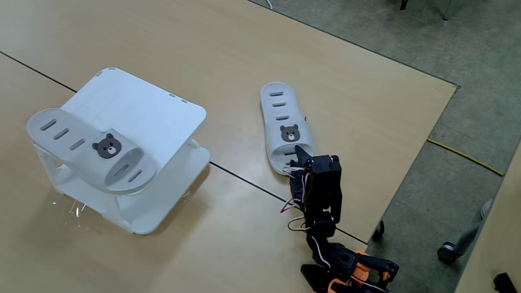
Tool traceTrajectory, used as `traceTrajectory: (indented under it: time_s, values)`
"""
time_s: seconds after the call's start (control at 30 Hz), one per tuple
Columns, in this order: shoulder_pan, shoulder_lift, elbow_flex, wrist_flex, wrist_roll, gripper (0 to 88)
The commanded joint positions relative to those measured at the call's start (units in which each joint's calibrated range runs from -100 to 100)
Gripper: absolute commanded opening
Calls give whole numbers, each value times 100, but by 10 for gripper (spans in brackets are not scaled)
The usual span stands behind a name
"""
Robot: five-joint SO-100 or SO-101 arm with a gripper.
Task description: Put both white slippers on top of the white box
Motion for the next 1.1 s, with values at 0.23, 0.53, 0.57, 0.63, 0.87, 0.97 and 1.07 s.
traceTrajectory:
  time_s: [0.23,0.53,0.57,0.63,0.87,0.97,1.07]
  values:
    - [-12,1154,-2043,-119,42,216]
    - [4,2391,-4344,-50,42,216]
    - [4,2416,-4380,-50,42,210]
    - [29,2416,-4335,-50,42,192]
    - [20,2357,-4497,-41,42,8]
    - [62,2038,-5237,313,42,8]
    - [242,1087,-5751,1900,42,8]
